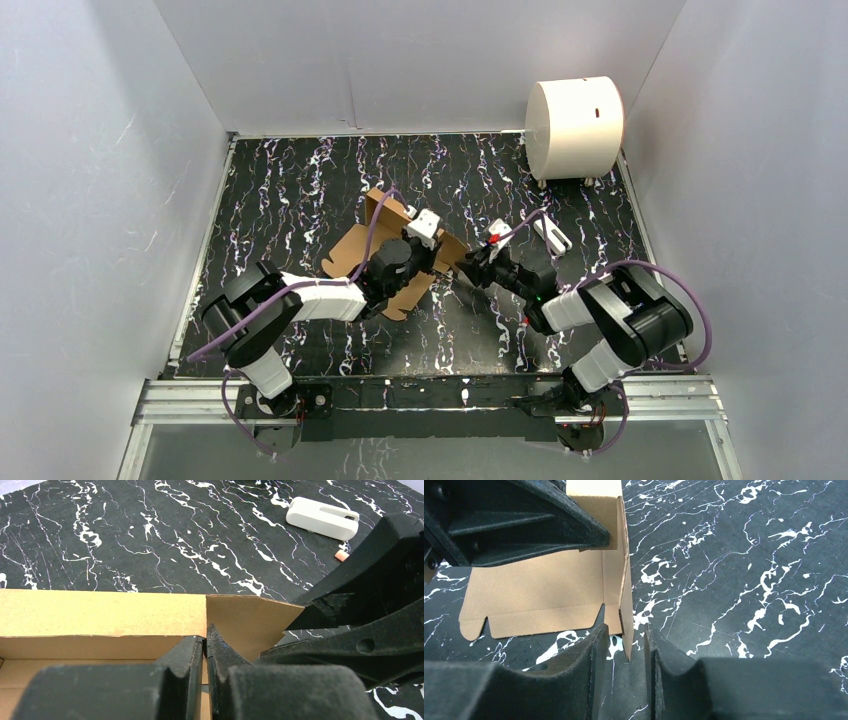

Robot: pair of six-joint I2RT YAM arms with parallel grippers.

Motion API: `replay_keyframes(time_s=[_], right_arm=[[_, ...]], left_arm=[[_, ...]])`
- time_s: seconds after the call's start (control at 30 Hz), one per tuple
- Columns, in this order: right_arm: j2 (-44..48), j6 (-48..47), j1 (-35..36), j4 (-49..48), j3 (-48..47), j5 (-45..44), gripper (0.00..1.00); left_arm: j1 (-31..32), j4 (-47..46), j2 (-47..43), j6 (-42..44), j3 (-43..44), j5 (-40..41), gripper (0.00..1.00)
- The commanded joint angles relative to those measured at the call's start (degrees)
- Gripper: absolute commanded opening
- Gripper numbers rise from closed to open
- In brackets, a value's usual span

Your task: Fold the paper box

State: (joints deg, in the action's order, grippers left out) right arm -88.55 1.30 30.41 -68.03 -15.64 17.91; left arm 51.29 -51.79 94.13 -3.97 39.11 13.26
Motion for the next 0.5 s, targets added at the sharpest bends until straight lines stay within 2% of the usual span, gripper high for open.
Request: replay_keyframes(time_s=[0.0,0.2,0.47], right_arm=[[-1.5,0.1,0.6,-7.3,-1.8,-0.5,0.42],[-6.0,-0.3,2.1,-12.1,-2.3,-3.8,0.35],[-7.5,-1.2,2.9,-15.5,-1.8,-4.7,0.06]], left_arm=[[0.6,-1.5,0.3,2.5,-0.8,-0.1,0.00],[0.6,-2.8,0.9,3.6,-1.7,-0.2,0.00],[0.5,-5.5,1.1,9.2,-3.1,1.6,0.00]])
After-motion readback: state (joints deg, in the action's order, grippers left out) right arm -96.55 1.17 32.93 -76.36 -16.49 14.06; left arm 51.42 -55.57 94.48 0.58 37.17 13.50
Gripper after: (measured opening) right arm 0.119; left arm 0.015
